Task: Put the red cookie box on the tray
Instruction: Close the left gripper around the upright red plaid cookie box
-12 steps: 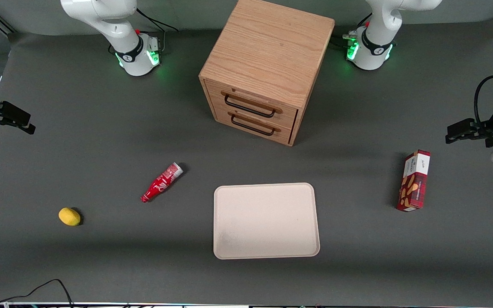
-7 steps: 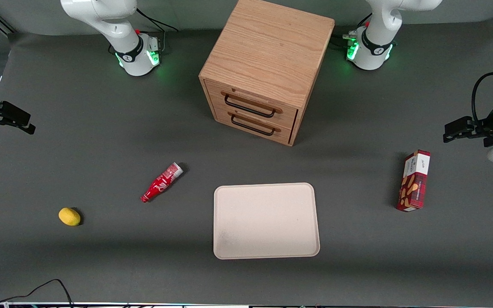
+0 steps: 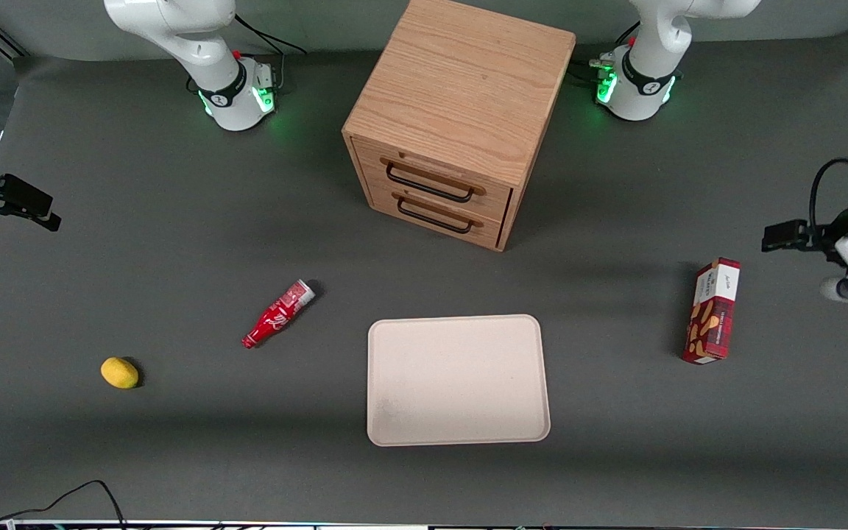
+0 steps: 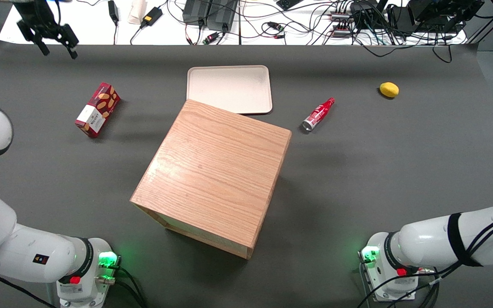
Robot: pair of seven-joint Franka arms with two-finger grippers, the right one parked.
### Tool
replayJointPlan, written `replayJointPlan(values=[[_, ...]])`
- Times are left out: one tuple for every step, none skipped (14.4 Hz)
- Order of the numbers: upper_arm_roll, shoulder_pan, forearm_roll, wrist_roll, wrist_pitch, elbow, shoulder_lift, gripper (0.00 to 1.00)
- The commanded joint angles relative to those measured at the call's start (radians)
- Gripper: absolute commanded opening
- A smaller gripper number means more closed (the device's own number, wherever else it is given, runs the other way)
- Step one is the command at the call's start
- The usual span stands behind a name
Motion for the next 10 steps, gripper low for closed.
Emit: replayJointPlan(values=[[0.008,0.012,-0.004,0.078,0.106,-0.064,0.043,1.00],[0.008,0.017,-0.005,0.096,0.164,-0.108,0.041,1.00],[0.008,0.018,-0.005,0.114,0.221,-0.146,0.043,1.00],[0.008,0.018,-0.005,0.133,0.282,-0.185,0.046,1.00],[0.008,0.018,-0.007,0.153,0.369,-0.243,0.046,1.00],[0.008,0.018,-0.008,0.164,0.455,-0.298,0.046,1.00],[0.008,0.018,-0.010,0.165,0.524,-0.343,0.047,1.00],[0.006,0.018,-0.016,0.165,0.578,-0.375,0.058,1.00],[0.006,0.018,-0.047,0.173,0.621,-0.403,0.072,1.00],[0.006,0.017,-0.082,0.194,0.669,-0.432,0.081,1.00]])
